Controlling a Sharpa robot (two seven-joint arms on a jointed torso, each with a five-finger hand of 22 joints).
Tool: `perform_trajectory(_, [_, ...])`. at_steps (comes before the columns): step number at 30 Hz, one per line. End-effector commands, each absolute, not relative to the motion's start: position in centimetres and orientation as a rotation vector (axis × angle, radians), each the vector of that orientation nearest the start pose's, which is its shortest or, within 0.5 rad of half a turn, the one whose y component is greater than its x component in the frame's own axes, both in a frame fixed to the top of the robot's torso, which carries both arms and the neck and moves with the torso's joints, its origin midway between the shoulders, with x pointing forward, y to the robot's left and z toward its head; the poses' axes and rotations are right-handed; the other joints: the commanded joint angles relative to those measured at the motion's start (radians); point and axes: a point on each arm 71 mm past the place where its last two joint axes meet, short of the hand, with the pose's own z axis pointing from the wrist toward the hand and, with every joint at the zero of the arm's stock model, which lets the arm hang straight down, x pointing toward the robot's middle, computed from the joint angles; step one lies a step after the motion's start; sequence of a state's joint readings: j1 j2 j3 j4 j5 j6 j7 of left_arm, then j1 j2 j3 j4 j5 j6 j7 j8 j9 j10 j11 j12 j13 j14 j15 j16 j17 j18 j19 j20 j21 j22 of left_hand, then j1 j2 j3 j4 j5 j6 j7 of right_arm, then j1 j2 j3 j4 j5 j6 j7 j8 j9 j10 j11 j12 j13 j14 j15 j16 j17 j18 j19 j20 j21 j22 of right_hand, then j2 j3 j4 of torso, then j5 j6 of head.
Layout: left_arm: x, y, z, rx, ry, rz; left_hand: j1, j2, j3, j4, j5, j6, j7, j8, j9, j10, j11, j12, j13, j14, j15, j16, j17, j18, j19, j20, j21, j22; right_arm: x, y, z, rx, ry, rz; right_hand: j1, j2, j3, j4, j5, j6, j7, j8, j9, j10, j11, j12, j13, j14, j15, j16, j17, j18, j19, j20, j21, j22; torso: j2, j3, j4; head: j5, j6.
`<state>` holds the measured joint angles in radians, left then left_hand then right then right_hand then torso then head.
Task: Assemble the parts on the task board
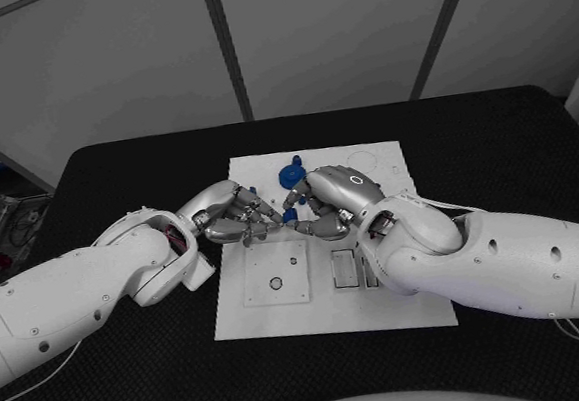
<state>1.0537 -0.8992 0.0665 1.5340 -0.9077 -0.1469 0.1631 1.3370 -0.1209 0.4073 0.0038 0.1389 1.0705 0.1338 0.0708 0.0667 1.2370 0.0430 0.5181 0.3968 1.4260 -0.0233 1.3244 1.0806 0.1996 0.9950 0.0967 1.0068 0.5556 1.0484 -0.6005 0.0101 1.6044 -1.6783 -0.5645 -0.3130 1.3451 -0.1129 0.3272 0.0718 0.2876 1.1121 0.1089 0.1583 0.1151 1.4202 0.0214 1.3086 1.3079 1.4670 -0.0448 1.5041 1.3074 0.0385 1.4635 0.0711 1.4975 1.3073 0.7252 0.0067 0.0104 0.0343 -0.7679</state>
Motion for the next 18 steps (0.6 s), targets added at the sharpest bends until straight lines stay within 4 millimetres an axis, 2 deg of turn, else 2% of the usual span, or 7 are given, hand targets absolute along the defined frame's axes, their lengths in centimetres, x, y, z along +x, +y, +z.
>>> perform_trajectory(1, [46.24,21.25,-21.54,-0.278,1.837,-1.176,-0.004,0.009,0.007,-0.001,-0.003,0.004,0.001,-0.006,-0.001,-0.005,0.000,0.005,0.001,0.003,0.002,0.005,0.001,-0.016,0.001,-0.007,0.005,0.001,43.21,-6.51,-19.70,-0.132,1.432,0.835,-0.004,0.010,0.005,0.001,0.004,0.024,-0.016,0.005,0.016,-0.002,-0.009,-0.005,0.022,0.081,-0.006,0.003,0.168,-0.009,0.024,-0.008,0.005,0.150,0.000,-0.0001,-0.0001,0.000,0.000])
perform_trajectory(18, [46.23,21.22,-21.45,-0.277,1.827,-1.179,-0.004,0.008,0.009,-0.002,-0.003,0.004,0.001,-0.006,-0.001,-0.005,0.000,0.005,0.002,0.003,0.002,0.005,0.000,-0.016,0.001,-0.007,0.005,0.002,43.23,-5.87,-19.84,-0.142,1.451,0.849,-0.004,0.010,0.006,0.000,0.004,0.027,-0.018,0.007,0.017,-0.002,-0.010,-0.006,0.021,0.081,-0.007,0.003,0.167,-0.009,0.024,-0.008,0.005,0.150,0.000,0.0001,-0.0005,0.002,-0.003])
